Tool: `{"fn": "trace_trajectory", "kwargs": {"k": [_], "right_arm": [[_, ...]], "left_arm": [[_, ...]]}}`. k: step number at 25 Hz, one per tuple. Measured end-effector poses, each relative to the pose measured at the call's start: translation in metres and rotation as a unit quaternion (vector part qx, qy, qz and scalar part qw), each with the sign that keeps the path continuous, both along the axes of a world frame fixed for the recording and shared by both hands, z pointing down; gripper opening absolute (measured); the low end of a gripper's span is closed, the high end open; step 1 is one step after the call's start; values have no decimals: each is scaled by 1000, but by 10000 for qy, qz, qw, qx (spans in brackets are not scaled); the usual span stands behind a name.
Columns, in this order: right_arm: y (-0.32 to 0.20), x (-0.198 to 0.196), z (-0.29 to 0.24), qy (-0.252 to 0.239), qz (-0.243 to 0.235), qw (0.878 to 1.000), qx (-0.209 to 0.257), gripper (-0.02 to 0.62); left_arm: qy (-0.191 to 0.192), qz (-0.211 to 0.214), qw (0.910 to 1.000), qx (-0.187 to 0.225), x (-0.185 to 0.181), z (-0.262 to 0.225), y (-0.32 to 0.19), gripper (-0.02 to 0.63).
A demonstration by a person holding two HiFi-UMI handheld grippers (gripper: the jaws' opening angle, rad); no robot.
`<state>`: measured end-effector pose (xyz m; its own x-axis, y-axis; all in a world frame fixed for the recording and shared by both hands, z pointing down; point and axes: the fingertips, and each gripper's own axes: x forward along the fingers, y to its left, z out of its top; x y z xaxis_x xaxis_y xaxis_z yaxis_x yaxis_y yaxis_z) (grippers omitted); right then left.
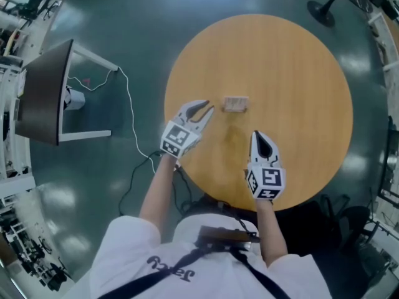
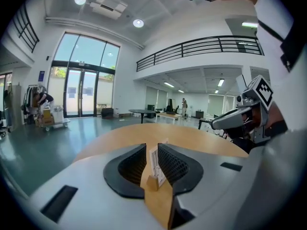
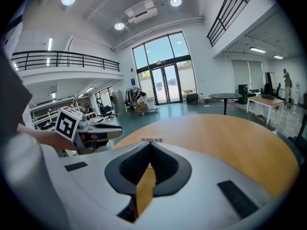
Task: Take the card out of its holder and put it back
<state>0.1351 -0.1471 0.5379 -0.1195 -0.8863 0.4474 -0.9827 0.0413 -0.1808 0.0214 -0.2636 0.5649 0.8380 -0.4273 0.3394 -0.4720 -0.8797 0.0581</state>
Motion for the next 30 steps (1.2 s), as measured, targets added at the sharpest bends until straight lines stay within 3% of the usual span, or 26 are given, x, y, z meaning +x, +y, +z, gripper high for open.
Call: {"fn": "trace_trajectory", "kwargs": {"k": [10,30], "right_arm": [[0,14,11,-2,28,9999,-148,22],[3,51,27,26,370,9987,-342,23]], "left_arm": [[-232,1066,9940,-121,27,22,-19,249],[264,2294,9704,-708,102,49,-5,239]]}}
